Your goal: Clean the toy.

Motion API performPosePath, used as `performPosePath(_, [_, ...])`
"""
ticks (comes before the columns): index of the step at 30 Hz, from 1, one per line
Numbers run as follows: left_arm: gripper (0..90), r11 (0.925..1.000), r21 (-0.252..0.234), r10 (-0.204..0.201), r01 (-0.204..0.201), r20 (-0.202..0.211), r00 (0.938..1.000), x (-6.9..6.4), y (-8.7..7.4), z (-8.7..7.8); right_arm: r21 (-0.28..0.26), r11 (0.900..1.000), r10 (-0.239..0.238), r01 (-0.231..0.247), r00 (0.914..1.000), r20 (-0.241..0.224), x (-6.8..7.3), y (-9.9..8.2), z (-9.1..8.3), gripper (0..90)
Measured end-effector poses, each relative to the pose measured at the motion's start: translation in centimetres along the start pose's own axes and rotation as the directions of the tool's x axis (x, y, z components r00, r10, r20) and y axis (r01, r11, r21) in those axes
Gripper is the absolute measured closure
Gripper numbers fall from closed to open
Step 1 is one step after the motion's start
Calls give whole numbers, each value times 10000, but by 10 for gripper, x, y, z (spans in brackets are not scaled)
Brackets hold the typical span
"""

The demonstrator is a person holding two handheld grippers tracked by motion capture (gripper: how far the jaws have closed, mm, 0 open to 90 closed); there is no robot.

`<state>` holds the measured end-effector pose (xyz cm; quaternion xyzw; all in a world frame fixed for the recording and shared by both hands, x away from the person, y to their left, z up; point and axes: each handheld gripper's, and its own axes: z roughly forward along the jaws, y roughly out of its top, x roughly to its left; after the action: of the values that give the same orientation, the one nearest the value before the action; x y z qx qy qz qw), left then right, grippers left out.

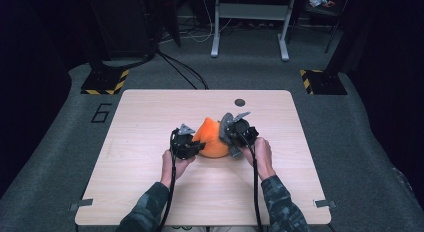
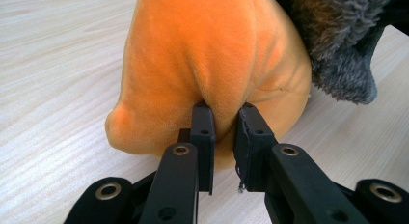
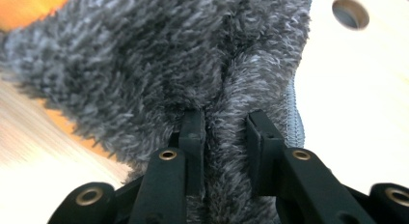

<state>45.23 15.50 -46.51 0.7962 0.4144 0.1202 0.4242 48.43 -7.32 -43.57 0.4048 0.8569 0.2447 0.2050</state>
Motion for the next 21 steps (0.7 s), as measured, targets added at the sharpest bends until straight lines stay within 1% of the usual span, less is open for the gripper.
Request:
performPosePath(1, [794, 10000, 4, -50, 50, 28, 10000, 0, 0, 0, 151, 9997, 180, -179, 9998, -52, -1, -2, 2, 715])
performPosePath(2, [794, 10000, -18, -92, 92, 31, 10000, 0, 0, 0, 191, 9997, 168, -169, 9999, 29, -2, -4, 4, 715])
performPosePath(3, [795, 9999, -13, -112, 112, 34, 9999, 0, -1, 0, 313, 9992, 244, -244, 9997, 5, -3, -6, 7, 715])
performPosePath(5, [795, 10000, -5, -80, 80, 36, 10000, 1, -1, 0, 536, 9972, 517, -513, 9986, -62, -4, -10, 13, 715])
performPosePath(7, [795, 10000, 10, -52, 52, 40, 10000, 1, -1, 0, 724, 9957, 592, -587, 9982, -54, -7, -13, 20, 715])
performPosePath(9, [795, 10000, 14, -62, 62, 29, 10000, 1, -1, 0, 925, 9926, 800, -787, 9967, -107, -9, -17, 26, 714])
performPosePath(10, [795, 10000, 27, -63, 63, 38, 10000, 1, -1, 0, 1002, 9929, 667, -646, 9976, -180, -12, -19, 29, 714])
performPosePath(13, [795, 10000, 50, -19, 19, 5, 10000, 2, -1, 0, 1326, 9887, 749, -703, 9967, -307, -11, -23, 40, 708])
performPosePath(14, [795, 10000, 50, -19, 19, 5, 10000, 2, -1, 0, 1326, 9887, 749, -703, 9967, -307, -11, -23, 40, 708])
performPosePath(15, [795, 10000, 70, -4, 4, -19, 10000, 3, -2, 0, 1516, 9869, 629, -559, 9972, -414, -12, -27, 46, 707])
performPosePath(16, [795, 10000, 60, -30, 31, -21, 10000, 3, -2, 0, 1478, 9864, 787, -714, 9959, -444, -12, -28, 47, 707])
performPosePath(17, [795, 10000, 8, -86, 86, -32, 10000, 3, -3, 0, 1442, 9874, 726, -649, 9962, -486, -14, -29, 46, 708])
performPosePath(18, [795, 10000, 18, -85, 85, -40, 10000, 3, -3, 0, 1435, 9870, 789, -717, 9959, -454, -14, -28, 45, 709])
performPosePath(19, [795, 10000, 6, -99, 99, -42, 9999, 3, -3, 0, 1468, 9852, 955, -888, 9946, -397, -14, -28, 42, 710])
performPosePath(20, [795, 10000, 37, -51, 52, -57, 10000, 3, -2, -1, 1348, 9871, 915, -863, 9953, -330, -17, -27, 39, 711])
performPosePath(21, [794, 10000, 18, -53, 53, -59, 10000, 3, -2, -1, 1186, 9879, 1037, -1000, 9943, -249, -19, -27, 35, 712])
